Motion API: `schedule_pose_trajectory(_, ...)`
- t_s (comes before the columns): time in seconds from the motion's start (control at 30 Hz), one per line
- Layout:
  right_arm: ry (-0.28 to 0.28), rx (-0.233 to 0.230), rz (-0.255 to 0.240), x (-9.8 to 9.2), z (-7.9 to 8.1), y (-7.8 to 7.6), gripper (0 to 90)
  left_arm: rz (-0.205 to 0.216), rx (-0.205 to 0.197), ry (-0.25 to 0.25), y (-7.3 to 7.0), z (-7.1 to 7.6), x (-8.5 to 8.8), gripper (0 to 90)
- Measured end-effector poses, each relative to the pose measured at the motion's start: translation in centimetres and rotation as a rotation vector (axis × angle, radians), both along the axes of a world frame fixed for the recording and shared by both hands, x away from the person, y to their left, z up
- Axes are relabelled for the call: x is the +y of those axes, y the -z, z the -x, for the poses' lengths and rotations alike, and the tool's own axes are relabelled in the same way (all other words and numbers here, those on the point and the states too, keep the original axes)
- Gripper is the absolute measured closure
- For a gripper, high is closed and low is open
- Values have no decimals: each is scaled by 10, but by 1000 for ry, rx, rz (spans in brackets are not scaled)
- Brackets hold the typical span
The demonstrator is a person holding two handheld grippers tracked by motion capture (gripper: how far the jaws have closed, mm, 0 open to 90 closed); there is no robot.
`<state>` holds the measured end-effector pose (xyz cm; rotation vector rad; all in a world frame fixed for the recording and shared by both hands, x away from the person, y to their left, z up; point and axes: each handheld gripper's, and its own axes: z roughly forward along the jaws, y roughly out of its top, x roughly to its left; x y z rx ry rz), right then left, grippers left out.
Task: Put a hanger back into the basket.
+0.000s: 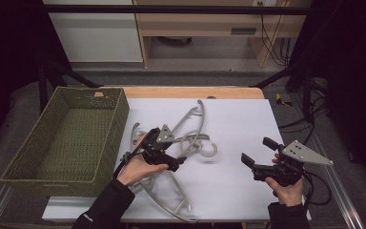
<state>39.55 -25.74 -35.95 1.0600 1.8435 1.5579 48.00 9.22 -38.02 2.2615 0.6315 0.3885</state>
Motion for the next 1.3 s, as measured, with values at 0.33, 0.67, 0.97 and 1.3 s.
schedule_pose_trajectory(0.33, -5, 5, 2, 1, 0, 0, 43, -81, 67, 0, 27, -21, -16, 269)
schedule_pose_trajectory(0.67, -12, 11, 5, 2, 0, 1, 43, -134, 151, -9, 51, -33, -21, 476)
schedule_pose_trajectory(0.97, -8, 10, -1, 1, 0, 1, 43, -146, 204, -7, 56, -37, -22, 669)
schedule_pose_trajectory(1.3, -13, 10, 6, 1, 0, 1, 43, -154, 225, -47, 60, -40, -23, 771)
